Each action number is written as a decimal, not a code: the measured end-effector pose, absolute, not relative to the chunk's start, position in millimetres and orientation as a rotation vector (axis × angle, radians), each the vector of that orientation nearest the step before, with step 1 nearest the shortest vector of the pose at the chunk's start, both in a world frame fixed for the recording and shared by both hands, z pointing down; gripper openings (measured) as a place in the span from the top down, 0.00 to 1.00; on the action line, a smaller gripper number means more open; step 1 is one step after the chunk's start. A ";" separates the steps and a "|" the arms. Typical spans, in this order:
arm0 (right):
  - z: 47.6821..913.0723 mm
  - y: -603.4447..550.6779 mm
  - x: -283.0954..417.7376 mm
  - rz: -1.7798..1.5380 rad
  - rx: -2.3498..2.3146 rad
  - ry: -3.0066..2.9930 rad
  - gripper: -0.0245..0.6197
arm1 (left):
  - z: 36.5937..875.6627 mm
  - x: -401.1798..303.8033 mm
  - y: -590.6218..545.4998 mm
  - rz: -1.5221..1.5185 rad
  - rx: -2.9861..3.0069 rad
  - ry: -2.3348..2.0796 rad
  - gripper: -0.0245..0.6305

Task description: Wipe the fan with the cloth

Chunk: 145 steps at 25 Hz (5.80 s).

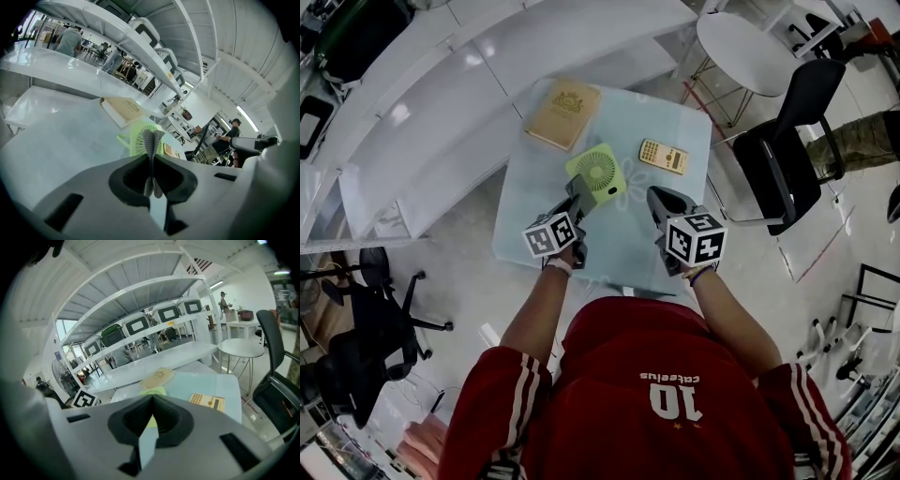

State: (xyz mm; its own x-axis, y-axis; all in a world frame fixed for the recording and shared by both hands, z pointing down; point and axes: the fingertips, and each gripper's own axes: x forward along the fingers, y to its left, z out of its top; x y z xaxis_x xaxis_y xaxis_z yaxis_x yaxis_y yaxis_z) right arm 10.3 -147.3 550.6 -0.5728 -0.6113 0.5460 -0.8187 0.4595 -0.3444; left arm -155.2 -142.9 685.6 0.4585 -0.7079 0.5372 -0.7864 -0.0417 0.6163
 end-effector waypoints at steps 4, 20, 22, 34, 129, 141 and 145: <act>553.2 -147.2 15.3 0.845 1.214 -2.359 0.95 | 687.6 -141.4 -142.4 0.124 1.782 -1.256 0.92; 560.9 -146.6 39.4 0.861 1.231 -2.323 0.95 | 685.0 -105.5 -166.4 0.137 1.826 -1.216 0.92; 563.3 -146.9 42.7 0.865 1.232 -2.318 0.95 | 686.0 -102.5 -169.4 0.140 1.828 -1.216 0.92; 567.6 -152.5 61.1 0.873 1.245 -2.300 0.95 | 686.5 -78.1 -191.6 0.138 1.847 -1.188 0.92; 572.6 -148.8 35.3 0.847 1.247 -2.271 0.95 | 720.2 -135.8 -190.1 0.105 1.715 -1.260 0.92; 570.9 -141.8 23.9 0.843 1.242 -2.275 0.95 | 722.2 -150.3 -181.2 0.105 1.710 -1.269 0.92; 570.3 -139.7 21.8 0.842 1.243 -2.275 0.95 | 722.9 -155.1 -178.7 0.104 1.705 -1.274 0.92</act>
